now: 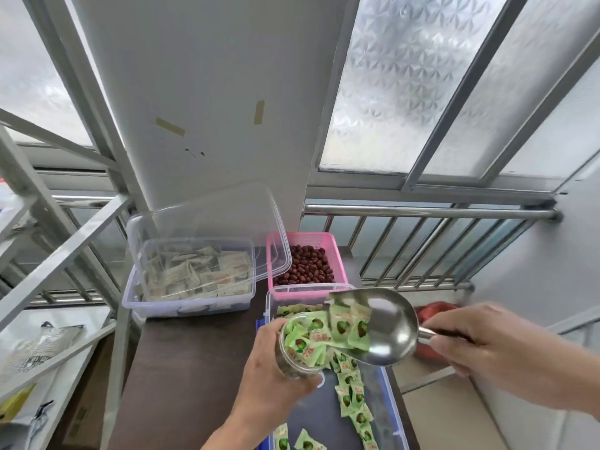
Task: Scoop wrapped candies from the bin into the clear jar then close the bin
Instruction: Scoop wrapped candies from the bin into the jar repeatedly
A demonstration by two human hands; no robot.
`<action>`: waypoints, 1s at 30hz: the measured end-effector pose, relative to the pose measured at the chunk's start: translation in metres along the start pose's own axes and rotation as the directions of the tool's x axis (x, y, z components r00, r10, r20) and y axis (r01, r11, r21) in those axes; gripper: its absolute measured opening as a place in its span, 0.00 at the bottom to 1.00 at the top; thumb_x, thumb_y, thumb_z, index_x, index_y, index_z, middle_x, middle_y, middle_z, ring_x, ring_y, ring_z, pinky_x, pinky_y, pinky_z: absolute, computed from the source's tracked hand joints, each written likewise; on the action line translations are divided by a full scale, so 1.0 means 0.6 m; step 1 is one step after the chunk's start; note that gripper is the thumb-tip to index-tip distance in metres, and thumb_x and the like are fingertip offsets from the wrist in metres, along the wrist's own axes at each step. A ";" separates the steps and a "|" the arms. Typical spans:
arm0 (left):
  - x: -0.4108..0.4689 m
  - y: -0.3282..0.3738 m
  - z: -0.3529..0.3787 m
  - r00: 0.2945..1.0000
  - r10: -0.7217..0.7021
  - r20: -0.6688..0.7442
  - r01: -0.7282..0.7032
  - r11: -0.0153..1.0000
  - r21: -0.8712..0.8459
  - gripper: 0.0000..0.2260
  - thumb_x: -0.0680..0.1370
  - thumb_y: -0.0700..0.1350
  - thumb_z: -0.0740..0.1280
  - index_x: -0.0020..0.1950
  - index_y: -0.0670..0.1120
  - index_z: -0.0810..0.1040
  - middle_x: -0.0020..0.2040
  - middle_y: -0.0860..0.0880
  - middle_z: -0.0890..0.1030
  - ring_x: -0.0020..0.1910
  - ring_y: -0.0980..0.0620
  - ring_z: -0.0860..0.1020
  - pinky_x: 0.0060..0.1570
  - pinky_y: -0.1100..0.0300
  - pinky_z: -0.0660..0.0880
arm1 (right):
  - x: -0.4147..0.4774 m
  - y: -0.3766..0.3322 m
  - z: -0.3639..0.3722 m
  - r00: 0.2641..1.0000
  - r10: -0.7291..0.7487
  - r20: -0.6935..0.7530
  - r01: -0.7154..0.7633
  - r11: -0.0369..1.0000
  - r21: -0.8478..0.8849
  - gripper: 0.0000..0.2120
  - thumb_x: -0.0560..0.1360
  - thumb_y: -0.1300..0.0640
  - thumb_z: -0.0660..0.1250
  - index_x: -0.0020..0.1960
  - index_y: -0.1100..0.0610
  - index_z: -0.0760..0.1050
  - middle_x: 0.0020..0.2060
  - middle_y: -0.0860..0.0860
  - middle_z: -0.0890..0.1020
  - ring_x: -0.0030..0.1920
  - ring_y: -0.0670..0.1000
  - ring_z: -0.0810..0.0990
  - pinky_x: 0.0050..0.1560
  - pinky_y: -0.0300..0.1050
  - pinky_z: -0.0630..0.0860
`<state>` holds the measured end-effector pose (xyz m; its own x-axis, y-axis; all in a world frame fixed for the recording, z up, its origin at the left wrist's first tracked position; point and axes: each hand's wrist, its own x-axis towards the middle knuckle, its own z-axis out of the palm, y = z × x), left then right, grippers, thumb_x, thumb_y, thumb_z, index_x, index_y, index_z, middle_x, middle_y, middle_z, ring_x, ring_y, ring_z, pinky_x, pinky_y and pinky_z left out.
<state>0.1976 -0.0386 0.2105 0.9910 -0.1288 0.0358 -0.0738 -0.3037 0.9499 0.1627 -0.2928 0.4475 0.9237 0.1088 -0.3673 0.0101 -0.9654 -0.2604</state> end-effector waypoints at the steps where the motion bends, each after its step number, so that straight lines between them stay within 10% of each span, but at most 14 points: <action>1: 0.003 0.001 0.006 1.000 0.013 0.006 -0.013 1.000 0.002 0.40 0.56 0.47 0.84 0.63 0.66 0.71 0.59 0.58 0.80 0.56 0.57 0.82 0.53 0.50 0.83 | 0.002 -0.006 -0.002 1.000 0.005 0.015 -0.004 0.999 -0.055 0.15 0.79 0.49 0.61 0.41 0.58 0.74 0.38 0.51 0.82 0.38 0.49 0.79 0.41 0.41 0.75; 12: 0.004 0.010 0.005 1.000 0.020 0.021 -0.019 0.997 -0.079 0.39 0.57 0.46 0.83 0.64 0.63 0.71 0.59 0.57 0.81 0.56 0.60 0.81 0.50 0.70 0.78 | -0.028 0.071 0.015 0.999 -0.024 0.046 0.021 0.997 0.071 0.13 0.77 0.46 0.62 0.42 0.52 0.80 0.36 0.49 0.83 0.29 0.42 0.76 0.32 0.29 0.70; 17: 0.010 0.007 0.001 1.000 0.026 -0.013 -0.027 0.995 -0.098 0.39 0.58 0.43 0.84 0.64 0.62 0.72 0.59 0.55 0.81 0.55 0.59 0.82 0.52 0.59 0.83 | -0.038 0.069 0.024 1.000 -0.009 -0.005 0.010 0.960 0.279 0.09 0.79 0.55 0.66 0.47 0.55 0.84 0.30 0.53 0.82 0.23 0.40 0.72 0.26 0.28 0.68; 30: 0.012 -0.006 0.017 0.999 0.037 -0.022 -0.039 0.990 -0.137 0.40 0.56 0.43 0.84 0.61 0.68 0.72 0.57 0.61 0.80 0.55 0.62 0.82 0.43 0.69 0.81 | -0.036 0.082 0.018 0.999 0.019 -0.038 -0.011 0.980 0.199 0.11 0.79 0.52 0.65 0.43 0.54 0.82 0.30 0.48 0.83 0.26 0.41 0.75 0.29 0.26 0.69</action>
<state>0.2037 -0.0479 0.2042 0.9899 -0.1187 0.0774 -0.0967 -0.1660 0.9814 0.1389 -0.3402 0.4331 0.9375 0.0814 -0.3384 -0.0764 -0.9003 -0.4284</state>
